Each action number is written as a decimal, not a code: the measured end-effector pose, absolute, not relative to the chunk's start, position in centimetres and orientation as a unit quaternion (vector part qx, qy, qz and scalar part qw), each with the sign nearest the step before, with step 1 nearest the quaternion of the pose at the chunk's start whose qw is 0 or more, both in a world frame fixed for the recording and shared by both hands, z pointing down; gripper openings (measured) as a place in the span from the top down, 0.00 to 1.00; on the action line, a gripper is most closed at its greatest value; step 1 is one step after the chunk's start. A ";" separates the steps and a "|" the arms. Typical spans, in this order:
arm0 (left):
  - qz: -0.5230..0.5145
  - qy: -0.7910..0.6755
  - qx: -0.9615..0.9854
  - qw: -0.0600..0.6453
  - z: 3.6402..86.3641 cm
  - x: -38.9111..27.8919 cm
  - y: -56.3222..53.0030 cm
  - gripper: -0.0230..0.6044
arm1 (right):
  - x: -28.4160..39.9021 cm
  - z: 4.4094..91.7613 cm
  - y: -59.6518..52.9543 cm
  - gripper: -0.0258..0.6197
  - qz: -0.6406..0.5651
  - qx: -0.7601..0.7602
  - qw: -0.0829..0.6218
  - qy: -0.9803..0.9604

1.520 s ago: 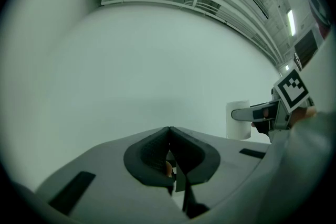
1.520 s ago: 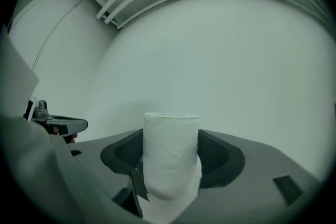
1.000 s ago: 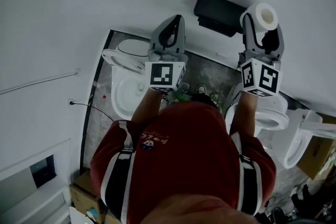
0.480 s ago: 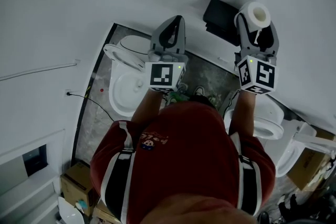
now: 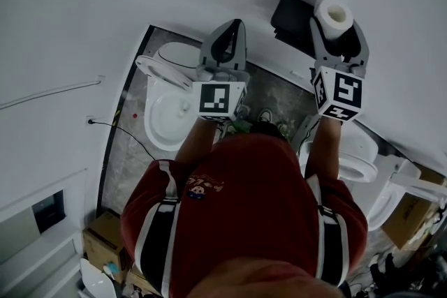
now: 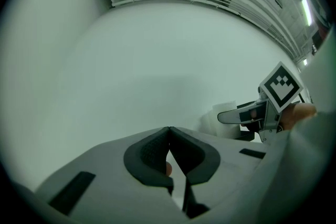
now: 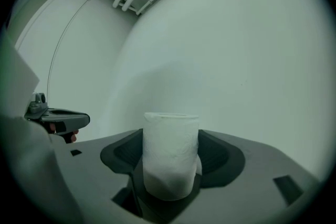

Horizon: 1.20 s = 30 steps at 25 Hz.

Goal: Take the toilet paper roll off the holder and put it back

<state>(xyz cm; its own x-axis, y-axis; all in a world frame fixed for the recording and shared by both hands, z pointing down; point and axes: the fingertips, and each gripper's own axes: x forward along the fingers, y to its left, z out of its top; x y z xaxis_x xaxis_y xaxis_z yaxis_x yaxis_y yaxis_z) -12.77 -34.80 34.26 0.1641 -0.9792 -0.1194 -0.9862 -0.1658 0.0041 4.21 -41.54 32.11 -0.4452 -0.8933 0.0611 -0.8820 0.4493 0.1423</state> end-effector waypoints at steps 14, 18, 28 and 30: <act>0.051 0.635 -0.770 0.035 34.3 -12.8 -35.2 0.93 | 4.1 31.9 -41.4 0.37 -0.045 0.527 0.059 -0.847; 0.054 0.631 -0.773 0.038 33.9 -12.8 -35.1 0.93 | 4.6 31.2 -40.9 0.36 -0.049 0.537 0.043 -0.841; 0.064 0.613 -0.786 0.045 32.4 -12.1 -33.9 0.93 | 6.6 29.4 -38.2 0.35 -0.061 0.567 0.005 -0.821; 0.063 0.606 -0.792 0.048 32.2 -11.7 -33.5 0.93 | 7.3 29.3 -37.3 0.35 -0.062 0.576 -0.001 -0.815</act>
